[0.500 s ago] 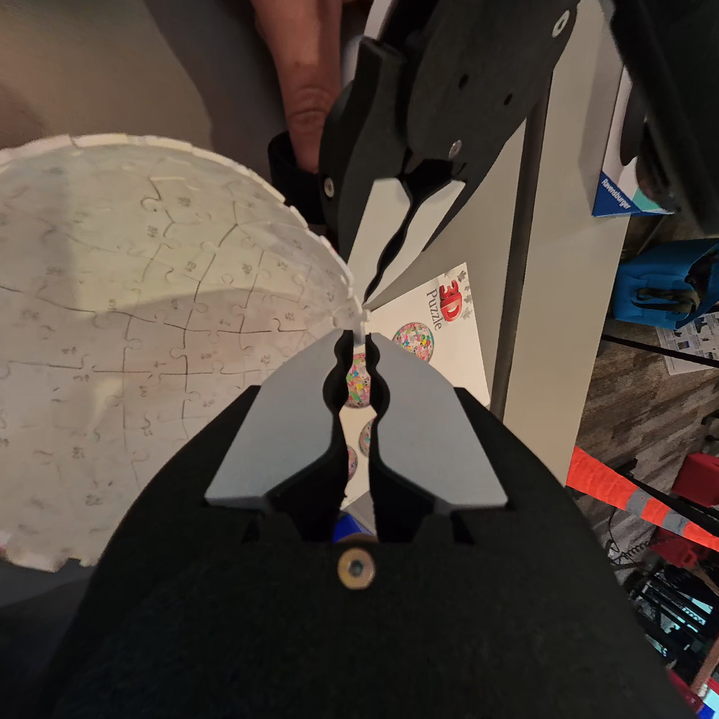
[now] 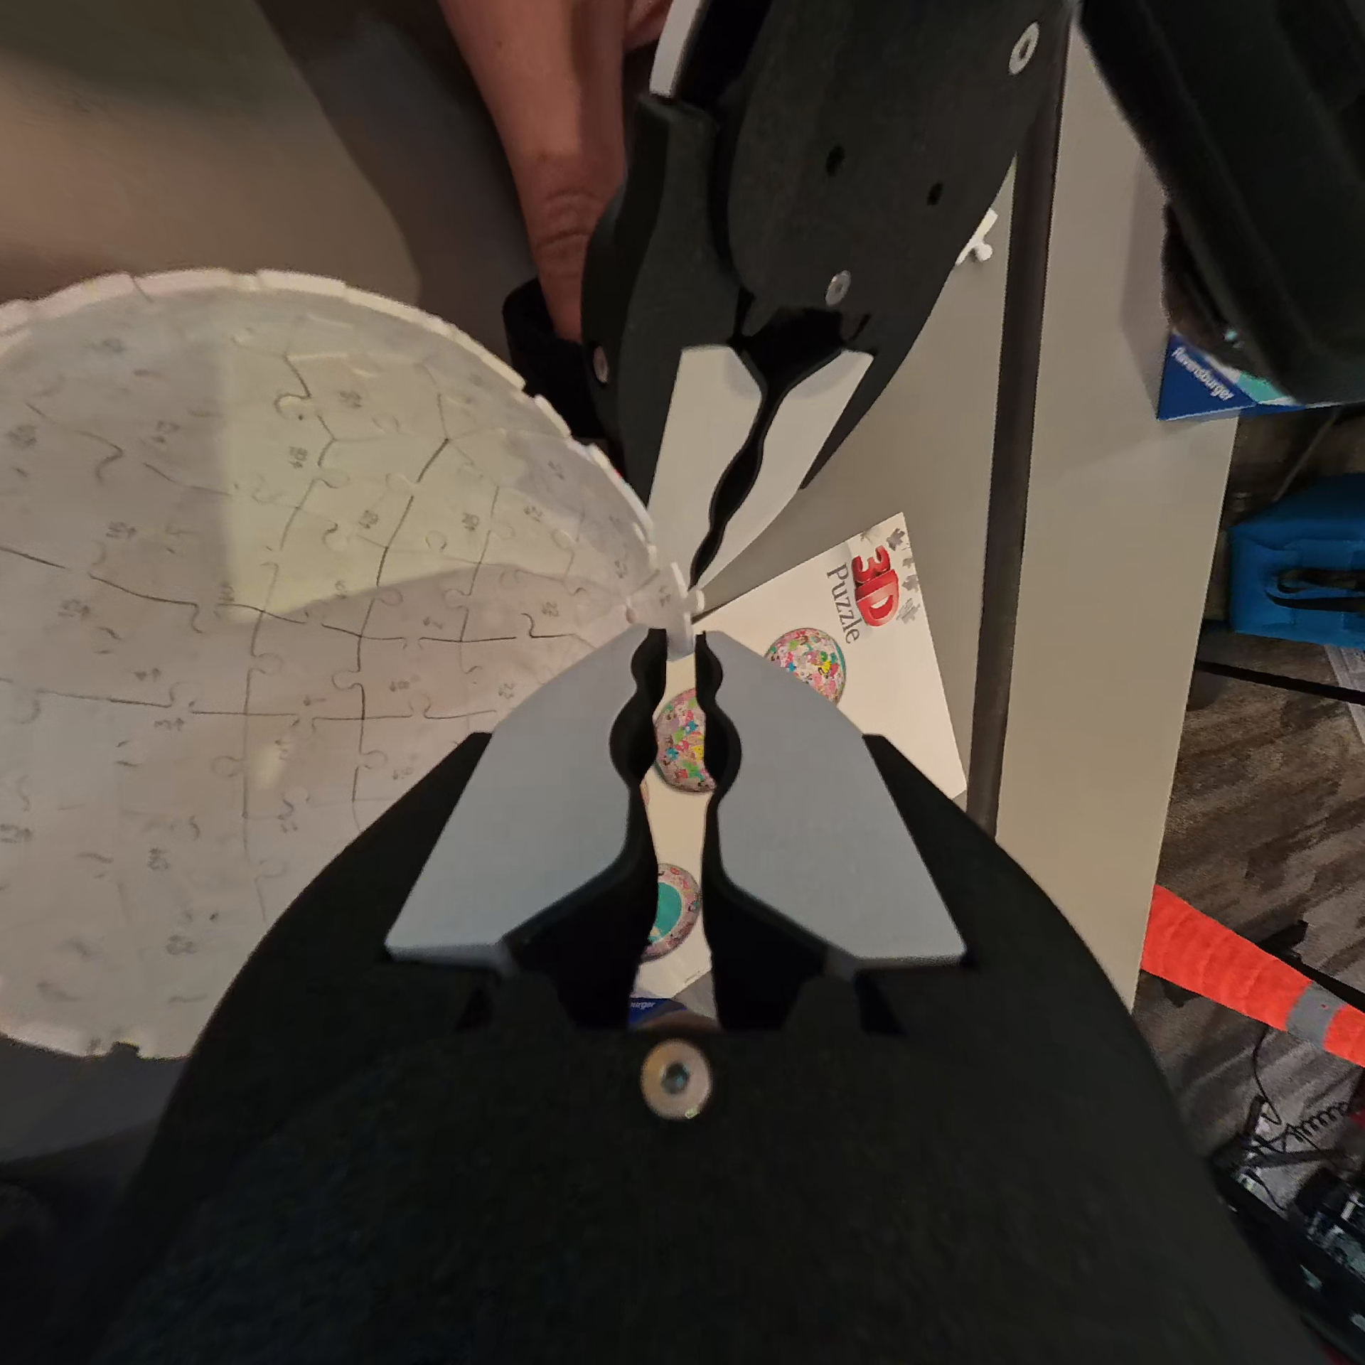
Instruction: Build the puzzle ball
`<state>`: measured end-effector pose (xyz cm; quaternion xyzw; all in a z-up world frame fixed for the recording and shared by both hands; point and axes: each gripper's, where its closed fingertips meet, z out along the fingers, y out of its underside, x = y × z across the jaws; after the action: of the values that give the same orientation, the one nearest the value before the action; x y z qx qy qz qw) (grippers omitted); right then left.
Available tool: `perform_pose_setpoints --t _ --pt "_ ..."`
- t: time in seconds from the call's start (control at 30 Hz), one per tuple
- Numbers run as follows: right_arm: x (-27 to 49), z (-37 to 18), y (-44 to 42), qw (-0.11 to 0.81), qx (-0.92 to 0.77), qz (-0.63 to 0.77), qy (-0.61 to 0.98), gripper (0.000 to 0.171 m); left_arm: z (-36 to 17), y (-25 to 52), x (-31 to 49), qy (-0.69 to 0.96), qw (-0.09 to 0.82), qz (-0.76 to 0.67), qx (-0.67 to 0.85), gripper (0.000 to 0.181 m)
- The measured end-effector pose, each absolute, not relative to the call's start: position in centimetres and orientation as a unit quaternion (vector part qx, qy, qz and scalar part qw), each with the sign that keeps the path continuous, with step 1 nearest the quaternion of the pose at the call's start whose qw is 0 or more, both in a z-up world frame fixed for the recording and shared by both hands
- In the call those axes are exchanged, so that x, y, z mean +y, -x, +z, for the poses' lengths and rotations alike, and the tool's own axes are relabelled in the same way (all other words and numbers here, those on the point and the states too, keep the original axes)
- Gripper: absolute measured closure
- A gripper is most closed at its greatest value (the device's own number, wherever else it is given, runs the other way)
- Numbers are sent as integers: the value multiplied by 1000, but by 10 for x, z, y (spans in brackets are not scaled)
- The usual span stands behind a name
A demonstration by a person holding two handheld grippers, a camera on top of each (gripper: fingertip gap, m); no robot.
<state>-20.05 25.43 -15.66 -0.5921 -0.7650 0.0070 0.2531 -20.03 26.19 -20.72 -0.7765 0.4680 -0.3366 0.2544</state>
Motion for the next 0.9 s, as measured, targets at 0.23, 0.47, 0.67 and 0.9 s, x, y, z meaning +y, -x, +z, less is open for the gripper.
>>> perform_pose_setpoints --t 0.23,0.47,0.67,0.9 --pt "251 -153 203 254 -763 28 593 163 -208 200 261 776 253 -335 470 181" --pt "251 -152 202 261 -770 12 582 169 -208 199 261 777 253 -337 468 181" --pt "250 -151 203 269 -778 -7 568 169 -206 199 260 775 253 -344 465 181" --pt "252 -153 200 282 -786 -26 549 169 -197 207 260 775 253 -355 456 181"
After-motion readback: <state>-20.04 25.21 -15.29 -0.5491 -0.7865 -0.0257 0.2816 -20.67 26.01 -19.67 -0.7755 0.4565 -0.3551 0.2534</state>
